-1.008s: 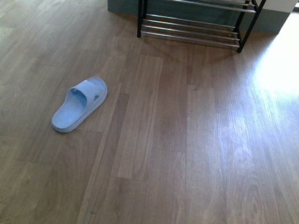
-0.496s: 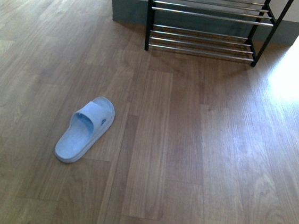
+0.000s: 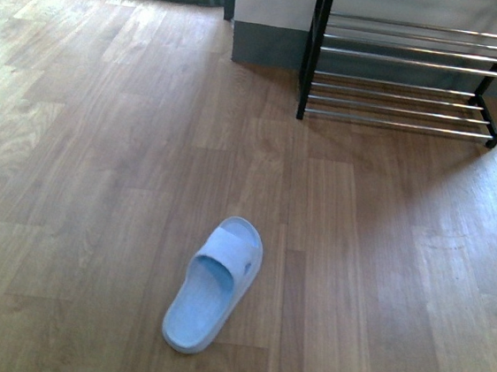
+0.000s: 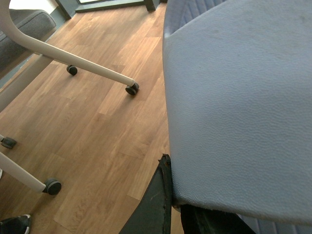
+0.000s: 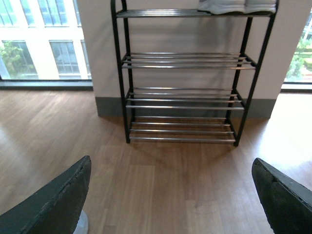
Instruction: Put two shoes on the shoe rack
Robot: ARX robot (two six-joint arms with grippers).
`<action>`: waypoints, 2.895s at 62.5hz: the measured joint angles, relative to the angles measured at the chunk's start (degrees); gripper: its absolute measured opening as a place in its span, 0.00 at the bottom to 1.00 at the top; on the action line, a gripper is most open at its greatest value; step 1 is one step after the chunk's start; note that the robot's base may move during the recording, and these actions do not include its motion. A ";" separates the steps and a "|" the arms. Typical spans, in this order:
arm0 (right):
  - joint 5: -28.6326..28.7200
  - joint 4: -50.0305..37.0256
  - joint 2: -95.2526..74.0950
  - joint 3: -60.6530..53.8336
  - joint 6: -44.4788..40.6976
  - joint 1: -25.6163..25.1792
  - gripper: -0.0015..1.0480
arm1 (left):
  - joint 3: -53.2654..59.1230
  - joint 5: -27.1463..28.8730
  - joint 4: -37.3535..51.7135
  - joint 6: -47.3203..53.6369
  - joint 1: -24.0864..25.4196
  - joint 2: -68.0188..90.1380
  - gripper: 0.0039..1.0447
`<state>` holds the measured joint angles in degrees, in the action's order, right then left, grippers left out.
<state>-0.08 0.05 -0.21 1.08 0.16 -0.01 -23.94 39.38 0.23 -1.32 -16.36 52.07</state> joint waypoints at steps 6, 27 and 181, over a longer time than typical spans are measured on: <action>-0.09 0.00 0.00 0.00 0.00 0.00 0.91 | 0.00 0.00 0.02 -0.02 0.00 0.00 0.01; 0.31 -0.02 -0.11 0.00 0.00 0.00 0.91 | 0.20 0.28 -0.04 0.00 0.09 -0.31 0.01; -17.49 -62.97 -167.53 56.74 -34.56 5.70 0.85 | 0.26 0.07 -0.09 0.00 0.07 -0.17 0.01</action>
<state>-17.56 -62.92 -167.74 57.82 -34.39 5.69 -23.68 39.44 0.14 -1.32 -16.29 51.90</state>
